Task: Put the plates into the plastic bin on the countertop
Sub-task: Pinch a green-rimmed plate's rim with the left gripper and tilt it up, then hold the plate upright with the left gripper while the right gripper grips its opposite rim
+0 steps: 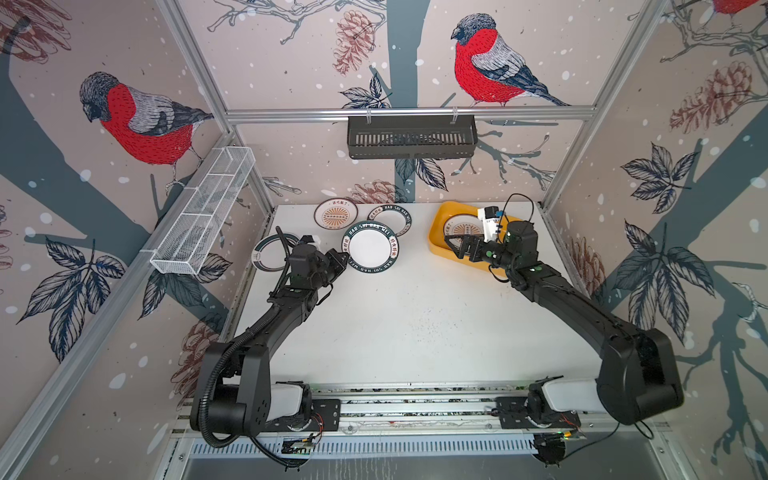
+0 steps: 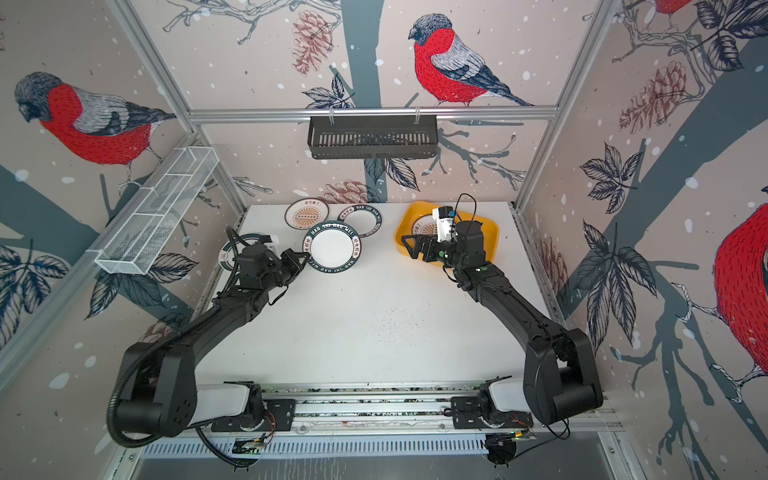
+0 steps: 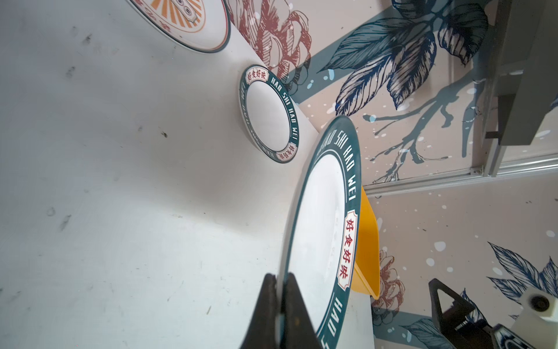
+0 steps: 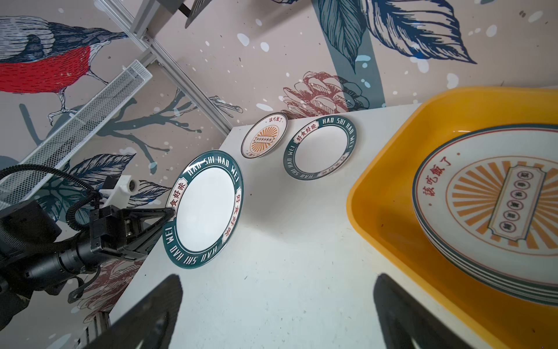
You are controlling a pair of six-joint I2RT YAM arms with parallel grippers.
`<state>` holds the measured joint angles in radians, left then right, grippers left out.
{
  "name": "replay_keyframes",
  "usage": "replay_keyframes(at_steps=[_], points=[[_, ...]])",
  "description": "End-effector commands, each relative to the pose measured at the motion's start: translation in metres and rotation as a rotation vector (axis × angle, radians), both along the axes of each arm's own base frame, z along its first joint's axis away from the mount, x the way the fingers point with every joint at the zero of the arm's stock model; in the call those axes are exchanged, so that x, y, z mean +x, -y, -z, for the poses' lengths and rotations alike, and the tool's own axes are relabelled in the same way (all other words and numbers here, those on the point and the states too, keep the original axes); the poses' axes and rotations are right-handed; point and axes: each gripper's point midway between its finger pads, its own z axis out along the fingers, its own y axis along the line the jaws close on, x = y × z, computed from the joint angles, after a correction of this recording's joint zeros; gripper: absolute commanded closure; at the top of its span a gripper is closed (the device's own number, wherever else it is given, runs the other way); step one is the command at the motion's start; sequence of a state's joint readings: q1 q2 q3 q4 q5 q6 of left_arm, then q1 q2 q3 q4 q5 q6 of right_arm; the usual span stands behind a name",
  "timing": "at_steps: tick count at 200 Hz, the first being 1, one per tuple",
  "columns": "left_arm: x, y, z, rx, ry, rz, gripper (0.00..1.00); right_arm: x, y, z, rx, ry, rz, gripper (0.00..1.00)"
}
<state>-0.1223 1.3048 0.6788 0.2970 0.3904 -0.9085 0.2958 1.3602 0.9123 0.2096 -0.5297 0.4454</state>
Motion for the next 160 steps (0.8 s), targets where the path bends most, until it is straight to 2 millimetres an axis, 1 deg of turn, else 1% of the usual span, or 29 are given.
replay_keyframes(at_steps=[1,16,34,59,111,129,160], points=[[-0.002,0.016,-0.024,-0.016,0.067,0.068,1.0,-0.008,-0.009,-0.003,-0.009,0.018,-0.051,0.01],[-0.005,0.026,-0.033,-0.037,0.092,0.105,1.0,-0.011,-0.015,-0.004,-0.012,0.021,-0.067,0.0],[-0.006,0.034,-0.041,-0.052,0.116,0.127,1.0,-0.012,-0.02,-0.002,-0.007,0.011,-0.081,0.0],[-0.006,0.039,-0.045,-0.061,0.124,0.151,1.0,-0.013,-0.027,0.001,0.009,-0.005,-0.105,0.01],[-0.006,0.048,-0.05,-0.073,0.139,0.181,1.0,-0.016,-0.05,0.01,0.004,-0.04,-0.158,0.0],[-0.005,0.051,-0.051,-0.074,0.143,0.19,1.0,-0.013,-0.056,0.016,0.002,-0.058,-0.161,0.02],[-0.005,0.055,-0.056,-0.083,0.158,0.207,1.0,-0.007,-0.06,0.018,0.014,-0.076,-0.159,0.04]])
